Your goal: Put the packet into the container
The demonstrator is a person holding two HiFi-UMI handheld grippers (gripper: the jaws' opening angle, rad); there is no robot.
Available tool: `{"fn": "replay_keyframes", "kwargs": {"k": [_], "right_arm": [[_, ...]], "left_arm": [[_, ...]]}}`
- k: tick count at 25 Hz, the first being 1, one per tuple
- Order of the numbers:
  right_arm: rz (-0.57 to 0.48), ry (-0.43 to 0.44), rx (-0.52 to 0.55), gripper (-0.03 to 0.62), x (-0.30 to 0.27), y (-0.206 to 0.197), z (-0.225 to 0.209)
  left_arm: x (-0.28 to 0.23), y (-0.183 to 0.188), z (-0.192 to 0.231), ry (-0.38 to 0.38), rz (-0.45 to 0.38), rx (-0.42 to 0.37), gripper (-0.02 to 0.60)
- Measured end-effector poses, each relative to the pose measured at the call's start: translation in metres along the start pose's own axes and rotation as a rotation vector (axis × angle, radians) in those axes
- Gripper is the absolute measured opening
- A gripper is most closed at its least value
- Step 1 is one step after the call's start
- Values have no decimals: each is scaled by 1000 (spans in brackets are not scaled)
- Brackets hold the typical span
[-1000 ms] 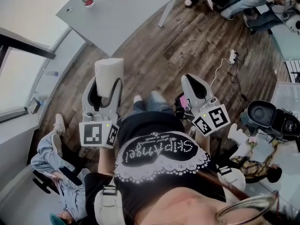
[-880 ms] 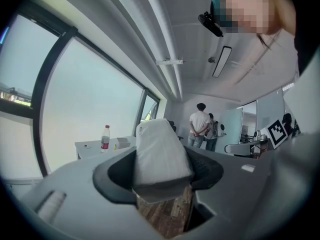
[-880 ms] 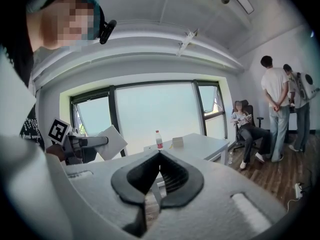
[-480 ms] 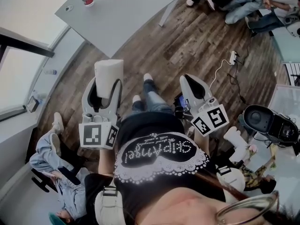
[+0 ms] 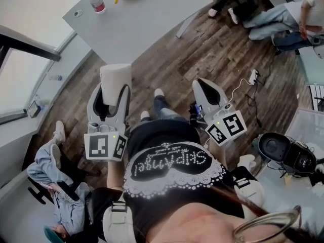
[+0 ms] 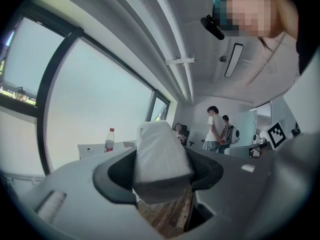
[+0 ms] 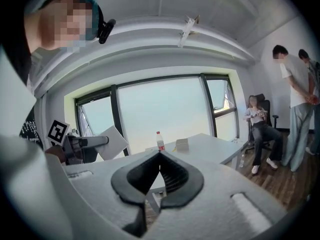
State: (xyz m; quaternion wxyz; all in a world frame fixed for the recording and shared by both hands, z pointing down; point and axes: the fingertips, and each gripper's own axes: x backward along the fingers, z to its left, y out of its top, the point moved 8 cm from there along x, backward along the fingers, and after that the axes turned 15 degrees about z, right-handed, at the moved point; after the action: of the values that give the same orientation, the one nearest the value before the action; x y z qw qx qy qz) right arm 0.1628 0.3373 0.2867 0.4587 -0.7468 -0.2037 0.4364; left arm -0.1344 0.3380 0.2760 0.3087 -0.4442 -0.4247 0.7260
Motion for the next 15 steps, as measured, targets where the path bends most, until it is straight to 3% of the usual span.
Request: {"fn": "replay_keyframes", "kwargs": {"k": [9,15], "right_arm": [[1,74,23,3,-30,30,-43],[3,80,13,3,-33,37,-78]], "left_arm": [[-42,18,-11,35,-5,9,276],[-69,28,-26,47,0,4,276]]}}
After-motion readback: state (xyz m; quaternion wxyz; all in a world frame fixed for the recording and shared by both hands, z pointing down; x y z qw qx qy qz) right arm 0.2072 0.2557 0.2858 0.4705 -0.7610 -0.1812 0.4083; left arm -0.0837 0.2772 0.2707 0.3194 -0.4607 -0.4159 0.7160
